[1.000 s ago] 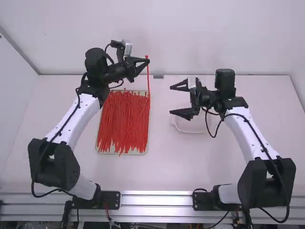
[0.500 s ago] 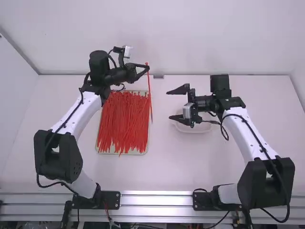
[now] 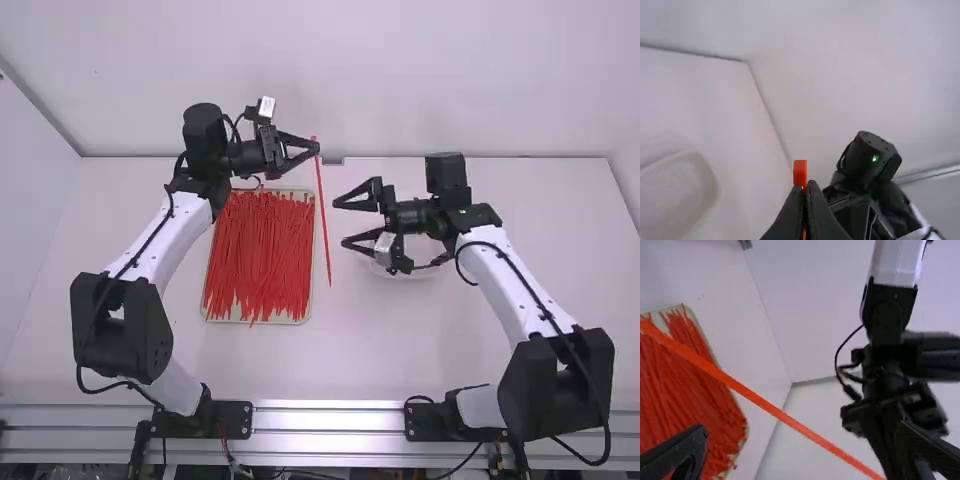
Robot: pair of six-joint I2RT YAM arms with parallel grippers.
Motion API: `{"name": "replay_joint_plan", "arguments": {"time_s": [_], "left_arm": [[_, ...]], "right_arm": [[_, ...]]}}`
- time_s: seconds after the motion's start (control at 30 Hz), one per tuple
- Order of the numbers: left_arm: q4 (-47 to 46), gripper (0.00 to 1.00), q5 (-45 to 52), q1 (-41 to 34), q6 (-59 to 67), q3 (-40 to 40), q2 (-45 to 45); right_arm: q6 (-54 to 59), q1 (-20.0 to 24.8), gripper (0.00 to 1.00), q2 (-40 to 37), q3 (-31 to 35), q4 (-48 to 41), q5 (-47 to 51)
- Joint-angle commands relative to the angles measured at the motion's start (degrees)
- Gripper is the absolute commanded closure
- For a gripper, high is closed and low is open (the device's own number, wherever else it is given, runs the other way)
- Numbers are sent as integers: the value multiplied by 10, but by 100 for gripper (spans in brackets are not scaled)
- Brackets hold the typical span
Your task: Fasten the cable tie
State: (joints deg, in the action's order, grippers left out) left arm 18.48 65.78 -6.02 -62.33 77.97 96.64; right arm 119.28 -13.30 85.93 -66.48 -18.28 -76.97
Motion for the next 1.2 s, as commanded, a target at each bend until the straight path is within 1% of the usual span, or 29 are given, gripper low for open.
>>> {"name": "replay_joint_plan", "arguments": {"time_s": [0.0, 0.1, 0.23, 0.33, 0.57, 0.67, 0.77, 0.87, 0.93, 1.03, 1.1, 1.17], "left_arm": [[2, 98, 17, 3, -110, 12, -1], [2, 98, 17, 2, -172, 12, -1], [7, 98, 17, 8, -203, 12, -1], [21, 98, 18, 15, -204, 12, -1], [5, 98, 39, 45, -189, 12, -1], [-14, 98, 30, 44, -188, 11, -1], [-17, 98, 21, 41, -188, 11, -1], [-17, 98, 24, 41, -188, 11, -1], [-18, 98, 24, 43, -188, 11, -1], [-21, 98, 28, 38, -176, 11, -1], [-42, 98, 22, 38, -166, 11, -1], [-50, 98, 20, 39, -158, 11, -1]], "right_arm": [[8, -15, 0, -1, -13, 13, -38], [8, -29, 0, -1, -13, 31, -59], [8, -39, 0, -1, -13, 46, -91], [8, -38, 0, -1, -13, 45, -123], [8, -36, 0, -1, -13, 32, -125], [8, -46, 0, -1, -13, 29, -125], [8, -56, 9, -1, -13, 30, -125], [8, -60, 26, -1, -13, 33, -125], [8, -59, 44, -1, -13, 33, -125], [8, -59, 52, -1, -13, 33, -125], [8, -59, 61, -1, -13, 33, -125], [8, -59, 65, -1, -13, 33, -125]]}}
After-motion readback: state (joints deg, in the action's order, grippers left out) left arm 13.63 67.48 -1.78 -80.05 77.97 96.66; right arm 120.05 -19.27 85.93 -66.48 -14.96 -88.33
